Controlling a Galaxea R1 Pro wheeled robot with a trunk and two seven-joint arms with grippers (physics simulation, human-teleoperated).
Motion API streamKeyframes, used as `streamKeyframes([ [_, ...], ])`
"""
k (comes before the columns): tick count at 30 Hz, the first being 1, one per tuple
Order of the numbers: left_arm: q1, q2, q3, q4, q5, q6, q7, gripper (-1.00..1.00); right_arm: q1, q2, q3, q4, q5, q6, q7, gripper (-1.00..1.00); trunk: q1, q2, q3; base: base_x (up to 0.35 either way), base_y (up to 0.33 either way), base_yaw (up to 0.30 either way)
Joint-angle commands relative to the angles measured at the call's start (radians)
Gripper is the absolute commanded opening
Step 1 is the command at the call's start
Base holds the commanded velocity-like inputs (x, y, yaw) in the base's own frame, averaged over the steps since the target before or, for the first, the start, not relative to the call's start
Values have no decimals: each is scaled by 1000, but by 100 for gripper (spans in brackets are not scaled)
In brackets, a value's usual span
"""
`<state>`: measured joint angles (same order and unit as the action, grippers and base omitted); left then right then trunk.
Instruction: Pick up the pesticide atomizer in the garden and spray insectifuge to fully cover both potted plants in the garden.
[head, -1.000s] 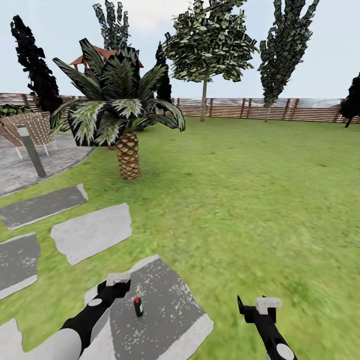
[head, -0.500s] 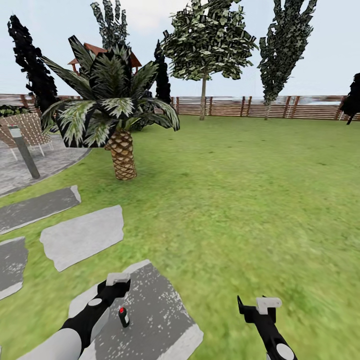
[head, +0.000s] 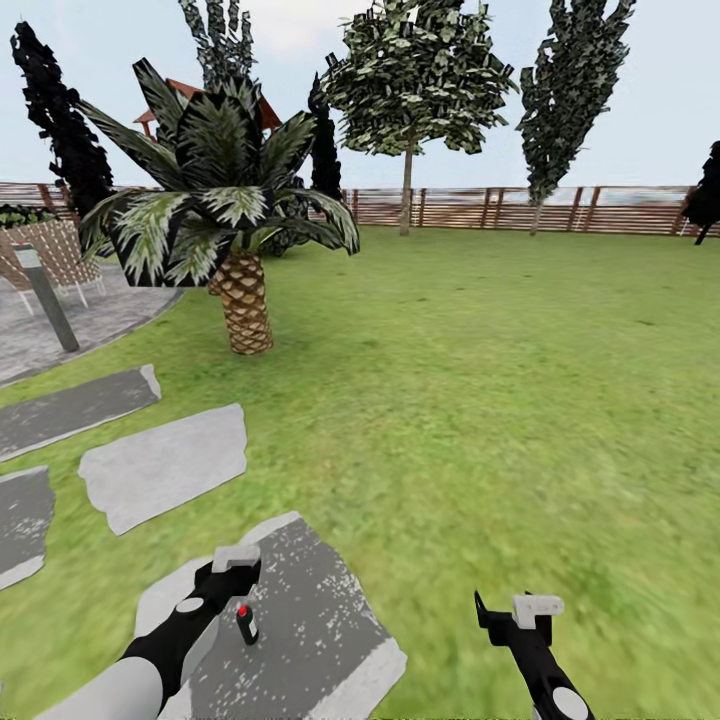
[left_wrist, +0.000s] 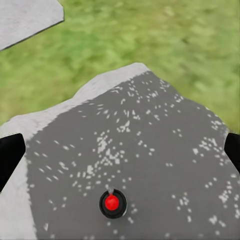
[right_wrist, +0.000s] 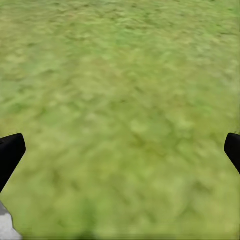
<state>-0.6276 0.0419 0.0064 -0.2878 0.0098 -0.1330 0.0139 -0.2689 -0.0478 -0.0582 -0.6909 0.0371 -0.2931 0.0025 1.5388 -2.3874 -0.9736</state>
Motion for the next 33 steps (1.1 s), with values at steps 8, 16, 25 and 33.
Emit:
streamKeyframes([
  [8, -1, 0, 0, 1, 1, -4, 1, 100, -1, 0, -2, 1, 4, -3, 0, 100, 31, -57, -38, 0, 0, 0],
  [16, -1, -1, 0, 1, 1, -4, 1, 100, -1, 0, -2, 1, 3, -3, -1, 100, 61, -113, -76, 0, 0, 0],
  [25, 0, 0, 1, 1, 1, -5, 2, 100, 0, 0, -2, 1, 4, -3, 0, 100, 65, -115, -125, 0, 0, 0],
  [33, 0, 1, 1, 1, 2, -14, 3, 100, 0, 0, -2, 1, 4, -3, 0, 100, 69, -117, -168, 0, 0, 9],
])
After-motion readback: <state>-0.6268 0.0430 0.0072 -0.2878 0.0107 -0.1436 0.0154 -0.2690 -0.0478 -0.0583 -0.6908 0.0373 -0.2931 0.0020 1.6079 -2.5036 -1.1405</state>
